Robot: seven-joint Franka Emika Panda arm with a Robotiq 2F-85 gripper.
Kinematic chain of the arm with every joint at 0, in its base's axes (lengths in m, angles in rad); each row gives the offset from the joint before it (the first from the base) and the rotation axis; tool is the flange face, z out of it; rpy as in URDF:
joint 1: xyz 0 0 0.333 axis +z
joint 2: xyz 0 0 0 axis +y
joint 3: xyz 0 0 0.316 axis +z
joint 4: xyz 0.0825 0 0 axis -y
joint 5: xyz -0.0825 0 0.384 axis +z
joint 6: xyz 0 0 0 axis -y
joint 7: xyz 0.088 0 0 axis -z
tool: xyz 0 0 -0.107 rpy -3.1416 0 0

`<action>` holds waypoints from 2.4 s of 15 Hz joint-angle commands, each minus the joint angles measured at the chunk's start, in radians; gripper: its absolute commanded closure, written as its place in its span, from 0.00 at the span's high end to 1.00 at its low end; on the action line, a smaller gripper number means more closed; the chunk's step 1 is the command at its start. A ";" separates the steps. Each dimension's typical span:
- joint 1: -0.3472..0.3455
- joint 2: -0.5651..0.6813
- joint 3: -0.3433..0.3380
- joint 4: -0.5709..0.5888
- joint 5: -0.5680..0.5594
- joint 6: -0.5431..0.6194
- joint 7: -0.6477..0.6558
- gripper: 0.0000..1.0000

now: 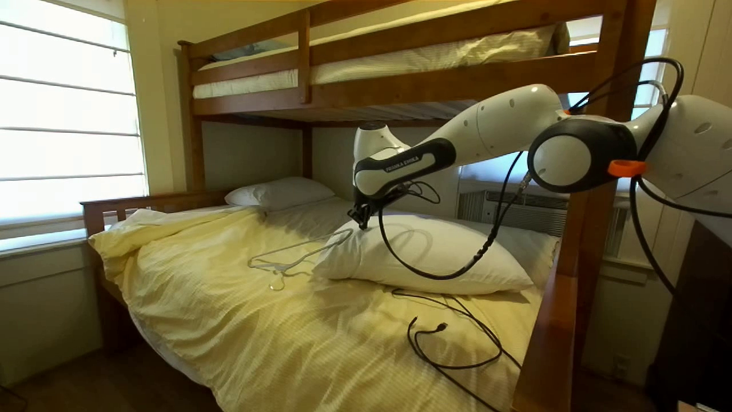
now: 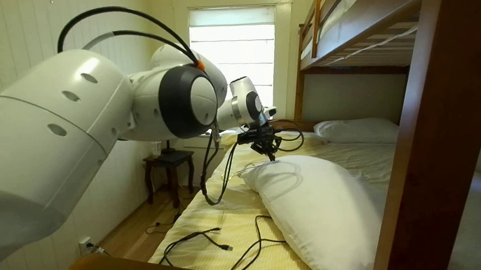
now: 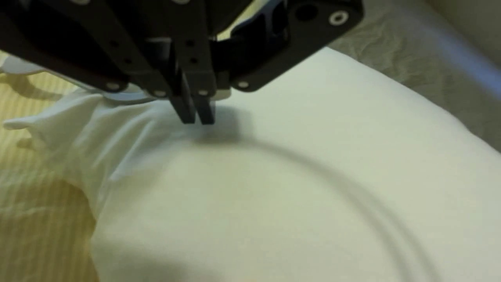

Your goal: Push the hanger off the pillow, then move the pillow forward

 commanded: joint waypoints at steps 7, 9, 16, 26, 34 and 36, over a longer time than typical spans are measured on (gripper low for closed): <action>0.001 0.067 -0.020 0.028 -0.047 0.126 0.076 0.00; -0.007 0.084 -0.007 0.041 -0.031 0.135 0.068 0.00; -0.016 0.149 0.013 0.122 -0.016 0.210 0.057 0.00; -0.065 0.268 0.063 0.290 0.084 0.361 0.058 0.00; -0.083 0.331 -0.057 0.410 0.068 0.408 0.141 0.00; -0.080 0.293 -0.067 0.365 0.067 0.363 0.115 0.00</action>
